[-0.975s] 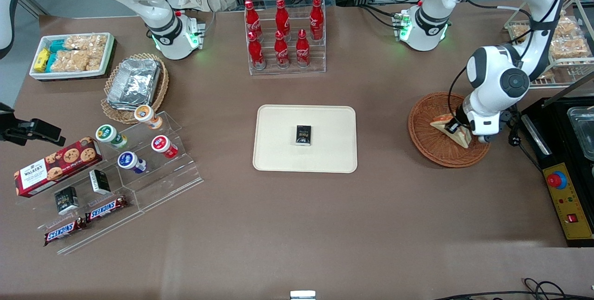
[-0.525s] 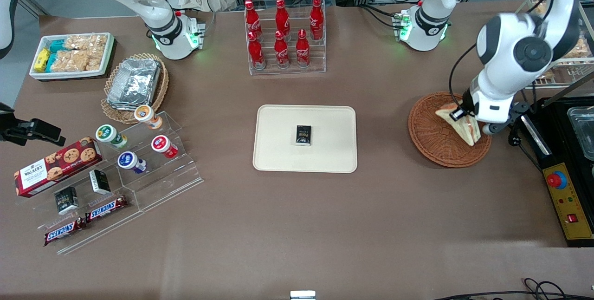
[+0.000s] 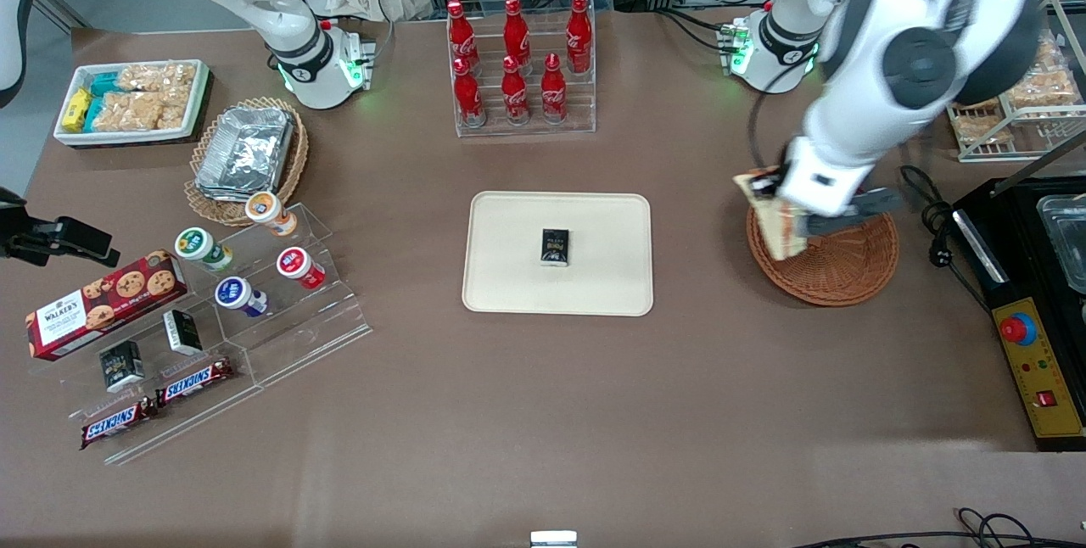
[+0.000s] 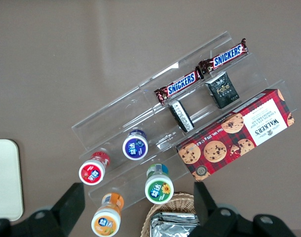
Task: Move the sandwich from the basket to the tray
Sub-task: 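Lift the sandwich and carry it toward the white tray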
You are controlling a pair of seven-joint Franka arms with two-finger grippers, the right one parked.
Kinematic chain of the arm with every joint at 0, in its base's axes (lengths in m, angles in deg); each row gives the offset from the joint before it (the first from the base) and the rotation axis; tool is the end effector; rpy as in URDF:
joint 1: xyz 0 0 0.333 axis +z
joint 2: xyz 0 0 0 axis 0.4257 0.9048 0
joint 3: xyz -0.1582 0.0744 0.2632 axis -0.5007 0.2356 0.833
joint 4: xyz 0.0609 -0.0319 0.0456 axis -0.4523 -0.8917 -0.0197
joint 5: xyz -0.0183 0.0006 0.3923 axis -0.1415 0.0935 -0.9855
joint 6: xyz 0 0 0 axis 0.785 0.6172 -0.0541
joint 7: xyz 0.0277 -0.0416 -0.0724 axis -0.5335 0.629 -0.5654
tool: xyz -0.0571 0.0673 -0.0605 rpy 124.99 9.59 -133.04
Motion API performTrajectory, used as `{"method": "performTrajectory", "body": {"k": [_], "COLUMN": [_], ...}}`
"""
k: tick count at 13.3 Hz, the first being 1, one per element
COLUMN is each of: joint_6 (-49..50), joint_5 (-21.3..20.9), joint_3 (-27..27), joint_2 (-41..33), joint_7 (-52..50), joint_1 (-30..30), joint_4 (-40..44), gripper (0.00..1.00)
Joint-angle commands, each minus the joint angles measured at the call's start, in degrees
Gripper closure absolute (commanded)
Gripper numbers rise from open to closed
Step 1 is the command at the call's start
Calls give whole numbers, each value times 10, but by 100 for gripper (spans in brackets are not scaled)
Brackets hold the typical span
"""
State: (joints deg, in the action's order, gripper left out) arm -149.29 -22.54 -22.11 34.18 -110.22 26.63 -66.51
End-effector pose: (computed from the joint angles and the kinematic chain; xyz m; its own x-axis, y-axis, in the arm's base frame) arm 0.5041 -0.2148 0.4750 0.9626 0.2368 -0.1316 0.2344 -0.9715 -0.0342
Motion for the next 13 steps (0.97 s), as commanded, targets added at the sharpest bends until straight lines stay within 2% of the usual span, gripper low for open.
{"method": "performTrajectory", "body": {"k": [1, 5, 7, 9, 11, 13], "joint_6": [-47, -79, -108, -152, -200, -235], "joint_5": [10, -3, -11, -50, -70, -122], "joint_3": [-43, -102, -106, -117, -117, -118], "joint_2": [30, 93, 122, 171, 214, 251], "joint_7": [29, 37, 99, 100, 97, 53], "joint_1": [1, 2, 1, 1, 0, -18], "joint_4": [-2, 16, 12, 12, 12, 11], "gripper": [100, 100, 100, 100, 100, 100]}}
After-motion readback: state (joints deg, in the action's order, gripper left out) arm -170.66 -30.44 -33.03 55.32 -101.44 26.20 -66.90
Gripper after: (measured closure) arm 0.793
